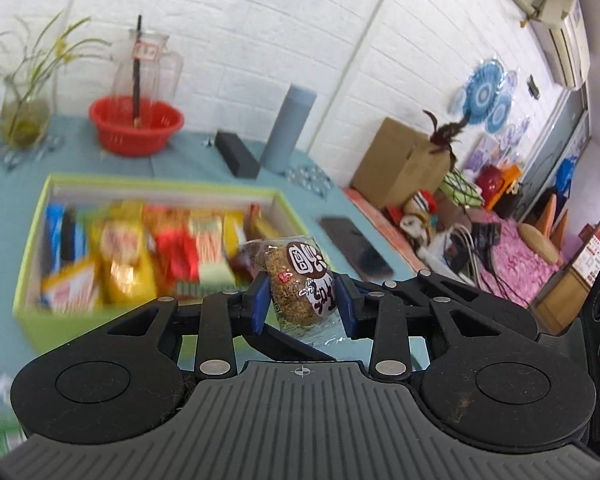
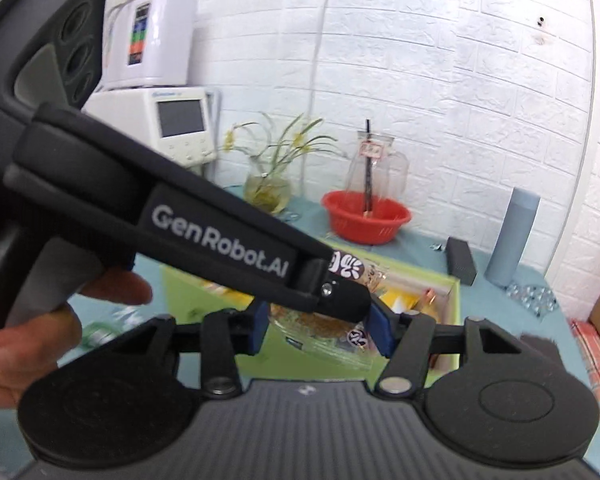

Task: Organize snacks
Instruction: 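Lower the sesame cookie packet into the lime-green box and open the left gripper, then move the left gripper to the green pea snack bag and grasp it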

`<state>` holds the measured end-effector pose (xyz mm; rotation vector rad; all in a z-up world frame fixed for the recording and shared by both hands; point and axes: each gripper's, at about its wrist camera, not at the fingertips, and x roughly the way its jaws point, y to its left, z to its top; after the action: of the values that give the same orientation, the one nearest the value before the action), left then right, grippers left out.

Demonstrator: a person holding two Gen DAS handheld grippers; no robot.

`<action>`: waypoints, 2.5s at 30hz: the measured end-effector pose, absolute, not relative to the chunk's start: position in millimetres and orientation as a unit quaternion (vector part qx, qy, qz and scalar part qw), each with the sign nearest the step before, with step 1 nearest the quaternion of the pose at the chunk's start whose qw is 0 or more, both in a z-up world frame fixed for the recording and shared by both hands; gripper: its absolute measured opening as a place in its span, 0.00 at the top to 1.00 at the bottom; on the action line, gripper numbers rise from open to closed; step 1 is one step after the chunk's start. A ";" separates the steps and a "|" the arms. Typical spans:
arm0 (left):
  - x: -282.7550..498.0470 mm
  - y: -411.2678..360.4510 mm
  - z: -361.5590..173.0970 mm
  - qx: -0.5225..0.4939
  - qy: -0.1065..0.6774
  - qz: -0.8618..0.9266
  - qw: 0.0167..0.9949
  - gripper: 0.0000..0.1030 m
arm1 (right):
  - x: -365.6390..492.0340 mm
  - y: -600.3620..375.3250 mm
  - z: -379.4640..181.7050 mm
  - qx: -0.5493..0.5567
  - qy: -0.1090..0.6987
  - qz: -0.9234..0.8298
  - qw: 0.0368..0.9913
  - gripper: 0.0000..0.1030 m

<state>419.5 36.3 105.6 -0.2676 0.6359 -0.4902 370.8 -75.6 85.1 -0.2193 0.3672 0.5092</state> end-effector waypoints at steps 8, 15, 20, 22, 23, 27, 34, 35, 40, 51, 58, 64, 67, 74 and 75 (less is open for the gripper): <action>530.8 12.6 66.7 -0.095 0.365 -0.220 0.900 0.86 | 476.3 -81.6 43.5 -0.106 0.250 0.248 0.930 0.35; 532.4 14.9 55.9 -0.105 0.351 -0.237 0.900 0.66 | 480.8 -93.6 33.8 -0.076 0.246 0.258 0.931 0.11; 486.1 32.9 96.4 -0.102 0.293 -0.237 0.921 0.51 | 433.8 -106.1 56.2 -0.079 0.201 0.251 0.943 0.10; 461.3 47.0 109.1 -0.103 0.272 -0.231 0.929 0.46 | 406.8 -106.8 61.5 -0.092 0.189 0.252 0.945 0.10; 450.2 54.5 112.6 -0.101 0.265 -0.227 0.932 0.44 | 394.5 -105.1 61.6 -0.099 0.187 0.255 0.943 0.10; 400.1 96.7 109.0 -0.092 0.262 -0.181 0.943 0.38 | 357.7 -88.0 49.7 -0.106 0.207 0.290 0.929 0.10; 348.0 188.9 49.9 -0.083 0.334 -0.056 0.937 0.37 | 316.3 -11.4 9.7 -0.138 0.265 0.374 0.878 0.10; 344.5 201.4 41.1 -0.090 0.345 -0.045 0.933 0.37 | 311.7 0.8 6.4 -0.144 0.268 0.387 0.871 0.10; 333.6 242.9 9.3 -0.154 0.375 -0.032 0.914 0.45 | 310.8 61.6 -1.1 -0.179 0.252 0.441 0.843 0.10; 340.8 236.7 -2.3 -0.165 0.391 -0.097 0.900 0.85 | 328.1 102.7 -18.2 -0.189 0.300 0.461 0.814 0.10; 333.1 181.8 -7.5 -0.145 0.400 -0.158 0.891 0.76 | 289.3 34.8 -17.4 -0.138 0.322 0.407 0.844 0.09; 320.4 109.2 -12.8 -0.117 0.404 -0.224 0.879 0.70 | 246.3 -34.2 -21.4 -0.071 0.334 0.331 0.880 0.09; 316.5 80.0 -10.3 -0.093 0.395 -0.226 0.885 0.69 | 233.0 -56.0 -23.5 -0.047 0.335 0.319 0.885 0.09; 302.8 94.4 16.6 -0.127 0.380 -0.195 0.895 0.61 | 225.8 -78.8 -11.7 -0.044 0.303 0.297 0.905 0.10; 298.6 99.0 16.6 -0.139 0.383 -0.192 0.893 0.61 | 226.6 -79.9 -12.4 -0.048 0.301 0.297 0.905 0.10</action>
<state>298.6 99.0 16.6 -0.2885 0.7936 -0.3976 226.6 -79.9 -12.4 -0.0994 0.6209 0.6145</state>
